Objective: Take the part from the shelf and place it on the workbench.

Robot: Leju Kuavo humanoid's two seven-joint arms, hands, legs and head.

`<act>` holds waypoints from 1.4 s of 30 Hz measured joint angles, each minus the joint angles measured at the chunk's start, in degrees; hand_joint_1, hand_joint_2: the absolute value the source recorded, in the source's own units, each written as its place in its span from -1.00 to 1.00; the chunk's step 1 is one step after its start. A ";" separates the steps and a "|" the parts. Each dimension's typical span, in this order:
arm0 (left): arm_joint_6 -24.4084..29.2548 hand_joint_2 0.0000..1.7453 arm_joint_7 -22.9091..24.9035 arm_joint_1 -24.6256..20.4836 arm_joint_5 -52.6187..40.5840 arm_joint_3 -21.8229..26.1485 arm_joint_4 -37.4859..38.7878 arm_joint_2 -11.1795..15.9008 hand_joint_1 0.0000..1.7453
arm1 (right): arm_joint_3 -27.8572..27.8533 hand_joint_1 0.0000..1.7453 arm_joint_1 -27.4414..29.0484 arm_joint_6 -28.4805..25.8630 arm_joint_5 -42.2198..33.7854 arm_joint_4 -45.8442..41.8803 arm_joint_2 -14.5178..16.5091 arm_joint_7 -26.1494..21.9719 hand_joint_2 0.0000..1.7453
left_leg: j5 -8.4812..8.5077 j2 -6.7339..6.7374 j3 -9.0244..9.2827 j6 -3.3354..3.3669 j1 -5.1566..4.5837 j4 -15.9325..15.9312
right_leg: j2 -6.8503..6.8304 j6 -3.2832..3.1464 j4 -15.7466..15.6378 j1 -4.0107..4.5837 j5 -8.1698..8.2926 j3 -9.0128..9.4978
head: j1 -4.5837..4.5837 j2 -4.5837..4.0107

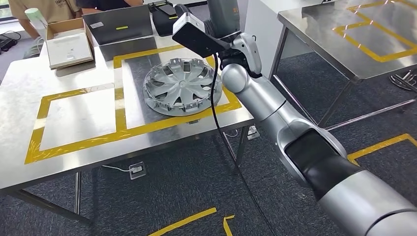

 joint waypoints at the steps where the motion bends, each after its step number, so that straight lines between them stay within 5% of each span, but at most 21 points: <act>1: 0.04 -1.00 -0.07 0.03 0.04 0.04 0.00 0.01 -1.00 | -0.10 -1.00 0.33 -0.17 0.10 -0.42 -0.37 0.11 -1.00 | 0.71 0.06 -0.18 0.30 0.14 -0.34 | 0.02 0.33 0.26 0.00 -0.52 -0.24 | 0.04 0.00; 3: 0.18 -1.00 -0.23 0.02 0.26 0.18 -0.01 0.01 -1.00 | -0.55 -1.00 0.98 -0.68 0.31 -1.20 -1.42 0.40 -1.00 | 2.25 0.17 -0.93 0.87 0.48 -0.94 | 0.03 0.91 3.70 -0.04 -4.39 -1.54 | 0.16 0.00; 5: 0.40 -1.00 -0.43 0.10 0.60 0.36 -0.02 -0.04 -1.00 | -1.23 -1.00 2.04 -1.35 0.49 -1.92 -2.48 0.52 -1.00 | 3.42 0.19 -2.38 1.15 0.48 -0.94 | 0.03 1.46 10.62 -0.07 -9.57 -3.43 | 0.29 0.00; 6: 0.48 -1.00 -0.56 0.20 0.77 0.47 -0.01 -0.09 -1.00 | -1.58 -1.00 2.78 -1.69 0.65 -2.25 -2.97 0.46 -1.00 | 3.95 0.20 -3.17 1.14 0.49 -0.85 | 0.03 1.67 13.55 -0.08 -10.91 -3.89 | 0.29 0.00; 8: 0.56 -1.00 -0.96 0.46 1.16 0.79 0.02 -0.24 -1.00 | -2.52 -1.00 4.50 -2.45 1.33 -3.13 -3.99 0.64 -1.00 | 4.97 0.23 -4.81 0.99 0.57 -0.55 | 0.01 1.96 14.14 -0.16 -10.17 -2.13 | 0.29 0.00; 10: 0.57 -1.00 -1.36 0.64 1.52 1.23 0.03 -0.31 -1.00 | -4.14 -1.00 6.21 -3.03 2.46 -4.51 -5.13 1.02 -1.00 | 5.82 0.19 -6.33 0.60 0.69 0.03 | -0.06 2.10 7.41 -0.26 -8.49 3.22 | 0.29 0.00; 12: 0.60 -1.00 -1.63 0.89 1.73 1.63 0.01 -0.31 -1.00 | -6.35 -1.00 8.27 -3.22 3.78 -6.12 -6.36 1.14 -1.00 | 6.50 -0.07 -7.18 -0.03 0.67 0.55 | 0.05 1.42 1.68 -0.01 -8.34 7.12 | 0.36 0.00; 16: 0.75 -1.00 -1.78 1.54 1.86 2.25 0.01 -0.28 -1.00 | -11.65 -1.00 14.84 -3.40 4.44 -8.43 -9.78 0.29 -1.00 | 7.01 -0.51 -7.55 -1.27 0.84 0.76 | -0.25 -0.74 0.19 0.15 -7.58 7.17 | 0.28 0.00; 18: 0.82 -1.00 -1.75 2.00 1.87 2.61 0.02 -0.25 -1.00 | -15.12 -1.00 19.56 -3.58 4.02 -9.20 -11.77 -0.41 -1.00 | 3.14 -0.50 -8.75 -1.68 0.99 3.78 | -0.73 -1.45 -0.13 -0.01 -6.36 6.35 | 0.17 0.00; 20: 0.84 -1.00 -1.78 2.34 1.87 2.78 0.03 -0.25 -1.00 | -18.81 -1.00 24.56 -3.58 3.94 -9.50 -13.32 -0.78 -1.00 | -2.68 -0.38 -10.40 -1.96 1.11 10.52 | -0.86 -1.62 -0.13 -0.02 -5.19 5.10 | 0.06 0.00; 22: 0.84 -1.00 -1.99 2.42 1.92 2.95 0.04 -0.25 -1.00 | -22.88 -1.00 30.54 -3.47 3.38 -9.61 -14.55 -0.96 -1.00 | -4.61 -0.36 -10.64 -2.07 1.15 16.08 | -1.09 -1.41 -0.09 0.05 -3.99 3.65 | 0.07 0.00; 23: 0.83 -1.00 -2.14 2.44 2.02 3.07 0.04 -0.25 -1.00 | -25.09 -1.00 33.68 -3.35 2.83 -9.63 -15.00 -0.81 -1.00 | -3.81 -0.36 -9.57 -2.00 1.15 16.51 | -1.26 -1.27 -0.06 0.08 -3.39 2.82 | 0.07 0.00; 25: 0.78 -1.00 -2.38 2.44 2.28 3.34 0.03 -0.25 -1.00 | -29.59 -1.00 39.37 -3.10 1.84 -9.33 -15.40 -0.51 -1.00 | -1.68 -0.46 -4.49 -1.63 1.14 11.61 | -1.48 -0.94 -0.02 0.09 -2.24 1.38 | 0.08 0.00; 28: 0.73 -1.00 -2.53 2.42 2.47 3.86 -0.01 -0.26 -1.00 | -35.78 -1.00 45.22 -2.74 2.99 -5.16 -14.84 -0.35 -1.00 | -3.05 -0.89 2.88 -0.89 0.71 1.21 | -1.49 0.09 -0.16 0.02 -0.62 0.43 | 0.18 0.00; 31: 0.70 -1.00 -2.18 2.51 2.20 4.21 0.03 -0.28 -1.00 | -39.59 -1.00 46.86 -1.83 6.21 4.91 -13.49 1.02 -1.00 | -2.20 -0.72 2.73 0.33 0.34 -0.42 | -1.17 1.42 -0.99 -0.33 0.59 0.39 | 0.00 0.00; 33: 0.63 -1.00 -1.45 2.50 1.63 4.24 0.05 -0.29 -1.00 | -42.13 -1.00 46.70 -1.17 7.90 15.50 -12.48 3.27 -1.00 | -0.40 -0.49 1.60 1.26 0.49 -1.14 | -0.85 2.02 0.92 -0.51 -2.66 -0.48 | 0.03 0.00; 36: 0.56 -1.00 -0.48 2.75 0.71 4.24 0.03 -0.29 -1.00 | -45.86 -1.00 46.91 0.62 8.34 29.34 -10.35 7.30 -1.00 | 1.86 -0.46 -0.81 1.80 0.34 -1.25 | -0.62 2.44 10.40 -0.53 -10.97 -2.41 | 0.32 0.00; 37: 0.56 -1.00 -0.27 2.89 0.50 4.24 0.04 -0.28 -1.00 | -46.80 -1.00 47.23 1.53 8.10 32.84 -9.52 8.91 -1.00 | 2.47 -0.41 -1.74 1.80 0.25 -1.04 | -0.58 2.47 13.01 -0.51 -11.50 -2.38 | 0.36 0.00; 39: 0.56 -1.00 -0.01 3.04 0.35 4.24 0.04 -0.21 -1.00 | -48.74 -1.00 48.21 3.44 6.85 38.95 -7.94 12.70 -1.00 | 3.49 -0.32 -3.73 1.64 0.21 -0.30 | -0.56 2.43 13.11 -0.51 -9.17 0.34 | 0.39 0.00; 40: 0.56 -1.00 0.05 3.05 0.40 4.24 0.03 -0.13 -1.00 | -49.87 -1.00 48.80 4.31 5.97 41.39 -7.24 14.61 -1.00 | 3.88 -0.31 -4.67 1.45 0.22 0.22 | -0.58 2.35 10.35 -0.51 -8.07 3.12 | 0.42 0.00; 42: 0.56 -1.00 0.16 3.04 0.59 4.26 -0.03 0.11 -1.00 | -52.34 -1.00 49.62 5.74 3.66 44.97 -5.76 18.44 -1.00 | 4.52 -0.28 -5.90 0.80 0.15 1.08 | -0.56 1.75 3.35 -0.23 -8.74 8.40 | 0.55 0.00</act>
